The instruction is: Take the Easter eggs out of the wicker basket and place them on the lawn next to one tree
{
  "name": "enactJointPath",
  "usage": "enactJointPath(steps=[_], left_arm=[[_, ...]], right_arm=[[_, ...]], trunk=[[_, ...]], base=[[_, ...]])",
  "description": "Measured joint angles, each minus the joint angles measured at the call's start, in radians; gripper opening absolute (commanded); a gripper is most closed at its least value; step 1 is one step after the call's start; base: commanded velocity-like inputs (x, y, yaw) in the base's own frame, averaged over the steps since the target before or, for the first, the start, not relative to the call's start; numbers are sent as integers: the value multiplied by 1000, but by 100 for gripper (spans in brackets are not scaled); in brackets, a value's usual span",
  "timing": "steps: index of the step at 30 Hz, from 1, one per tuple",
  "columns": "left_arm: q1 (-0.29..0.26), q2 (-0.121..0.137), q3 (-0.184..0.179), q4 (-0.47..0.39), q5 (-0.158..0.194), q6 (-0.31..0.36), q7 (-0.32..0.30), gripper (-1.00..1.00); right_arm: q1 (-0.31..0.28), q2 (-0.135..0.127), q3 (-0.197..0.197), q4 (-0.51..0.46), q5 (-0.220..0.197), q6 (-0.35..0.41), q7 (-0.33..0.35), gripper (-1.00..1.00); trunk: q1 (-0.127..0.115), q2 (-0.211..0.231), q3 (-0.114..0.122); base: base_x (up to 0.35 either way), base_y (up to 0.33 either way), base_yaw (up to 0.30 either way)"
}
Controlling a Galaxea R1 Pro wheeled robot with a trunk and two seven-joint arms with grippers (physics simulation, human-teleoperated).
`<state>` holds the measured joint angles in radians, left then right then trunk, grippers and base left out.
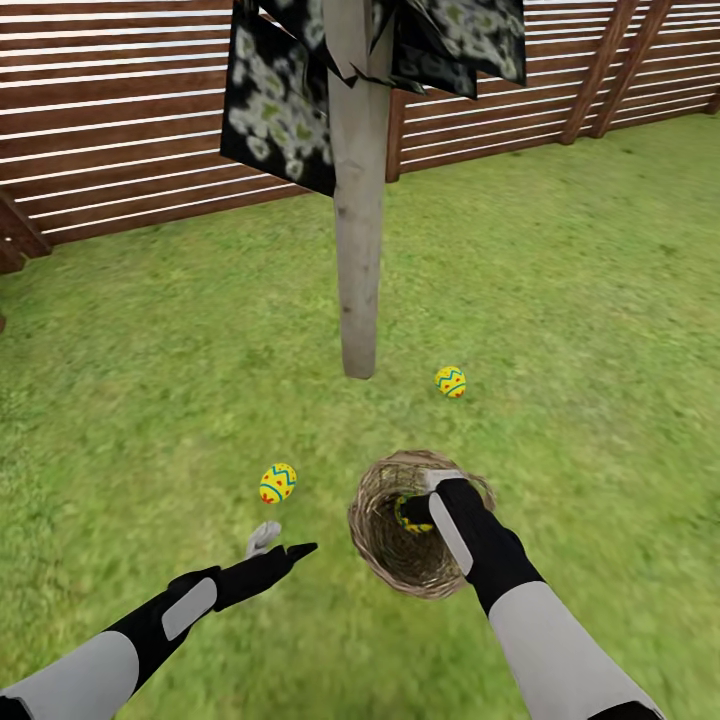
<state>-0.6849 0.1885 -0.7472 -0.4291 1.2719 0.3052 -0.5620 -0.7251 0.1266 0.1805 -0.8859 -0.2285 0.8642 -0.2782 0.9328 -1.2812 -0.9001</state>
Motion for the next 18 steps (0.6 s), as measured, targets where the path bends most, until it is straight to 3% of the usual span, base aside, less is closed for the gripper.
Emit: enactJointPath(steps=[5,13,18], left_arm=[[0,0,0,0,0,0,0,100],[0,0,0,0,0,0,0,100],[0,1,0,0,0,-2,0,100]], right_arm=[[0,1,1,0,-3,0,-52,100],[0,1,1,0,-2,0,-60,100],[0,1,1,0,-3,-1,-60,100]], trunk=[[0,0,0],[0,0,0],[0,0,0]], base=[[0,-2,0],[106,-187,0],[34,-61,0]])
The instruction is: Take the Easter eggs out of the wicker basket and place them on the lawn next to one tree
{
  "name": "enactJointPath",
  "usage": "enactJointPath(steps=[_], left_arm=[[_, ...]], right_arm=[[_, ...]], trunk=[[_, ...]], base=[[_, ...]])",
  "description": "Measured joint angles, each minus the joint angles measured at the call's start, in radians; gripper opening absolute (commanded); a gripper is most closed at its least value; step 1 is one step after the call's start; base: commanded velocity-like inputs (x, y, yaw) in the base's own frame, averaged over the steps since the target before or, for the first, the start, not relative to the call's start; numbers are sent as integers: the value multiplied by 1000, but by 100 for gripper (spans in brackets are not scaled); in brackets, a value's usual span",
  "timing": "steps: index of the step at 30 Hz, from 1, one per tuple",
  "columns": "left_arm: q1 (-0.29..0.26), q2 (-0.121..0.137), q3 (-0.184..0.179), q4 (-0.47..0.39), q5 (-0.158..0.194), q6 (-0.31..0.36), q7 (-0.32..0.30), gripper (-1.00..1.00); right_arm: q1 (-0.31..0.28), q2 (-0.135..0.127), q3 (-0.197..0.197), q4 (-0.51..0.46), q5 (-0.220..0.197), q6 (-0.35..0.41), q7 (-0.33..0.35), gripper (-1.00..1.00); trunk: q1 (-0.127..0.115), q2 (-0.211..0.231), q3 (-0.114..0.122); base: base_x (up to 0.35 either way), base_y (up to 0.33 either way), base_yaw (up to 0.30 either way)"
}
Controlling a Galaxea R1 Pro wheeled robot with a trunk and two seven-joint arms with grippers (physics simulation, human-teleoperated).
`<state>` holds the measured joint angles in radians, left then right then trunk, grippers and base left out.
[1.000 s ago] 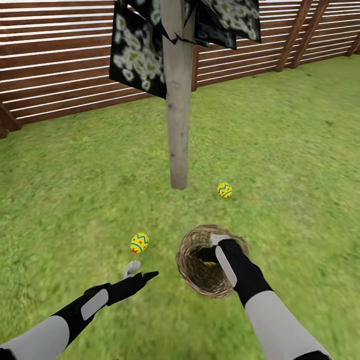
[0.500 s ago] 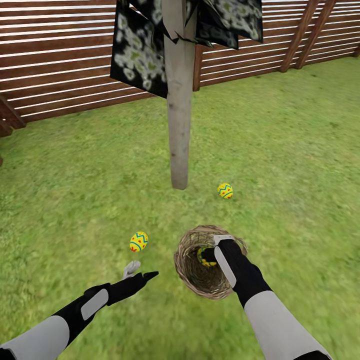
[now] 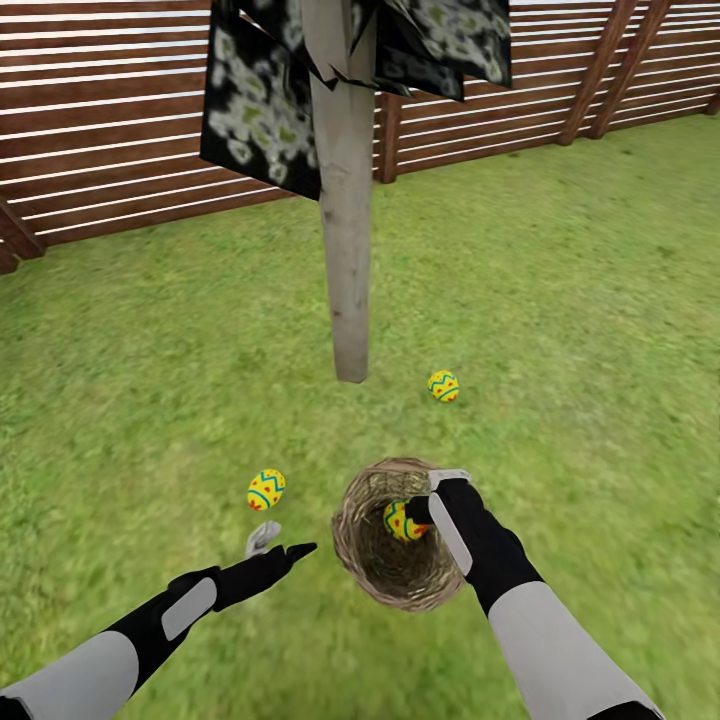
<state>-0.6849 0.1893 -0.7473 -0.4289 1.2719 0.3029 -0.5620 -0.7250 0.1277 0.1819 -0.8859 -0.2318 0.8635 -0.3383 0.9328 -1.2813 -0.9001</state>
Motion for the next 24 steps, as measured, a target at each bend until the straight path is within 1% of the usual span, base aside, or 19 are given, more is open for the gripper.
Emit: enactJointPath(steps=[2,5,6,9,15,24], left_arm=[[0,1,0,0,2,1,0,100],[0,2,0,1,5,3,-18,100],[0,2,0,2,6,4,-31,100],[0,3,0,4,6,4,-47,100],[0,2,0,4,5,2,-50,100],[0,0,0,4,2,-3,-51,100]], right_arm=[[0,0,0,0,0,0,0,100],[0,0,0,0,0,-1,0,100],[0,0,-1,0,1,-6,0,100],[0,0,-1,1,0,-36,0,100],[0,0,0,2,-1,-52,1,100],[0,0,-2,2,-4,-53,1,100]], trunk=[[0,0,0],[0,0,0],[0,0,0],[0,0,0],[23,-42,-19],[57,-105,-47]], base=[[5,-9,0],[1,-2,0],[0,0,0],[0,0,0],[0,0,0],[0,0,0]])
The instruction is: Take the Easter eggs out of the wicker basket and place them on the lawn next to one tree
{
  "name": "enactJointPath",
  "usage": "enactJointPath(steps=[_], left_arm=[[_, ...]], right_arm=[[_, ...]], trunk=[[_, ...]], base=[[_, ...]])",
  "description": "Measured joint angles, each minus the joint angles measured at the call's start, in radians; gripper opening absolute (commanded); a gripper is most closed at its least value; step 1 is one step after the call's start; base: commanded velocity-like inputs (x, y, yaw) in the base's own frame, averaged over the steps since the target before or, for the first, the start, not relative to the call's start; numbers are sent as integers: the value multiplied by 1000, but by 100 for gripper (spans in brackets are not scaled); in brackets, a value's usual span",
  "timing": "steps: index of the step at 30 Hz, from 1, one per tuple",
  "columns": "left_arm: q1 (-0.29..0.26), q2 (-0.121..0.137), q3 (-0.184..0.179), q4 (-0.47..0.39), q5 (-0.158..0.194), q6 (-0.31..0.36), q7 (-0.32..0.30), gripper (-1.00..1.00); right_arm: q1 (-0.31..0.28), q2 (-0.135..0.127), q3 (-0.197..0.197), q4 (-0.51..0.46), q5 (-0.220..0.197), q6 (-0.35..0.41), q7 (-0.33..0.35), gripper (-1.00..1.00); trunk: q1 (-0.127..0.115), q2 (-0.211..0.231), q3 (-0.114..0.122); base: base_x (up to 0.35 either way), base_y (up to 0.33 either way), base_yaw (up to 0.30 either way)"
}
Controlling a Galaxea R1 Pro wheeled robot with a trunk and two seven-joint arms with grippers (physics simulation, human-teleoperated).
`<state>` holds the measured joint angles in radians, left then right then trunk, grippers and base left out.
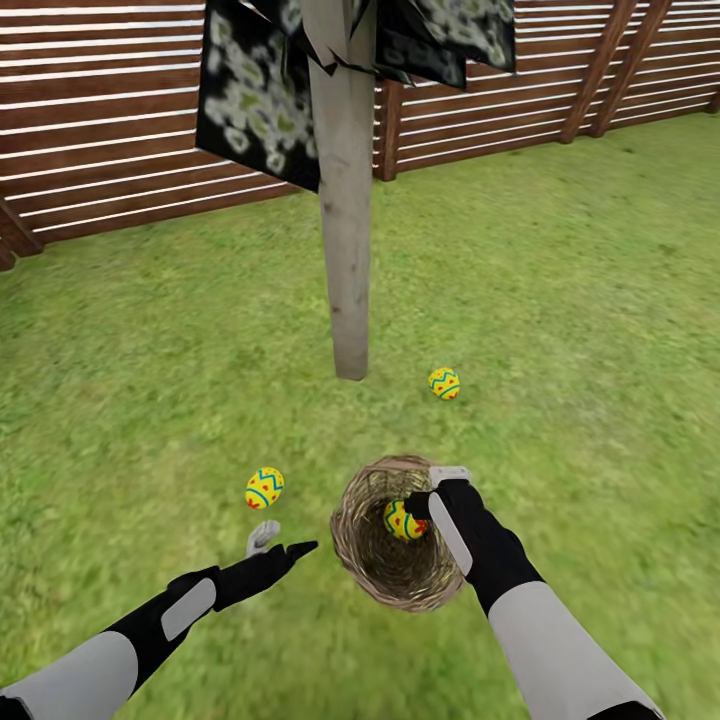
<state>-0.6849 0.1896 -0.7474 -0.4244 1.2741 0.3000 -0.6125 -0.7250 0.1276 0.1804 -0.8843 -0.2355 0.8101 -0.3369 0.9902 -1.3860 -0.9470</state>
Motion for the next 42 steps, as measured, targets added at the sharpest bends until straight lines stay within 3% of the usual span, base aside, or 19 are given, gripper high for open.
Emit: enactJointPath(steps=[10,42], left_arm=[[0,0,0,0,-1,0,0,100],[0,1,0,0,-2,0,-1,100]], right_arm=[[0,0,1,34,-4,-42,3,100],[0,0,0,37,-5,-64,8,100]], trunk=[[38,-70,-31],[161,-294,-132]], base=[[0,0,0],[0,0,0]])
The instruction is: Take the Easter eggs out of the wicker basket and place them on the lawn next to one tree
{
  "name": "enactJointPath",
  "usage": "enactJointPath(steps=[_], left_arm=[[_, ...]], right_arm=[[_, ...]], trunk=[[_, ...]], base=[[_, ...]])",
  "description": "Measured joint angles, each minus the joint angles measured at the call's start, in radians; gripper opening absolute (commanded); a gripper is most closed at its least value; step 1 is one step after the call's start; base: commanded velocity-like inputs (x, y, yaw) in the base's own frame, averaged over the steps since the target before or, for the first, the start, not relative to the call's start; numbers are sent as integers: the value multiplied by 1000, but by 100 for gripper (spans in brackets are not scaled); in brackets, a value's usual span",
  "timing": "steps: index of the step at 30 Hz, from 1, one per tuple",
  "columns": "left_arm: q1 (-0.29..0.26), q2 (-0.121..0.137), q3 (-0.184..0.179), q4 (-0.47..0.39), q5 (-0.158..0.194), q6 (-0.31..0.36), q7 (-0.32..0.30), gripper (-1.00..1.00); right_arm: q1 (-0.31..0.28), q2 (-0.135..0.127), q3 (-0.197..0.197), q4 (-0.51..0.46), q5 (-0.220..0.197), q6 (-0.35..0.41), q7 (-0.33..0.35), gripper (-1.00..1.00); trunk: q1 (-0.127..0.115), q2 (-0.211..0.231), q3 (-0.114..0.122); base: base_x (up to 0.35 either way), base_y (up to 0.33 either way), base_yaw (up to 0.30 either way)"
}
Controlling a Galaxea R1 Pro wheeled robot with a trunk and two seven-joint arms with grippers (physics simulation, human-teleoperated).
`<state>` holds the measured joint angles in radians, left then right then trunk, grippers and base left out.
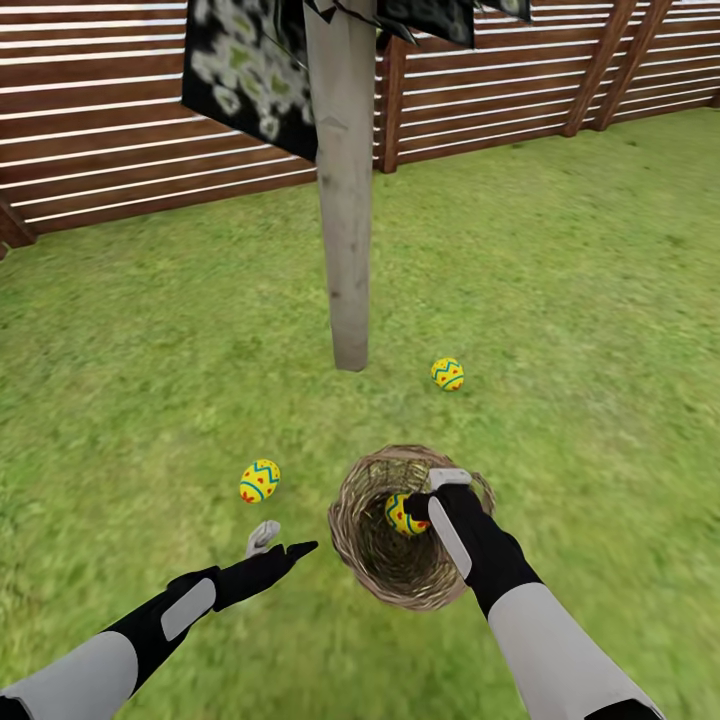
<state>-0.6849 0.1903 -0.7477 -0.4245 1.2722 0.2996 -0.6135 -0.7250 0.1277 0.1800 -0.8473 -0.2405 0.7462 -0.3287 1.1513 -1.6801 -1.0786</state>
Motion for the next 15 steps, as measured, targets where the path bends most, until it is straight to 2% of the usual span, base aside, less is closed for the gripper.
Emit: enactJointPath(steps=[15], left_arm=[[0,-1,-1,-2,1,8,-1,100]], right_arm=[[0,9,-2,0,-2,3,7,100]], trunk=[[58,-105,-47]], base=[[0,0,0]])
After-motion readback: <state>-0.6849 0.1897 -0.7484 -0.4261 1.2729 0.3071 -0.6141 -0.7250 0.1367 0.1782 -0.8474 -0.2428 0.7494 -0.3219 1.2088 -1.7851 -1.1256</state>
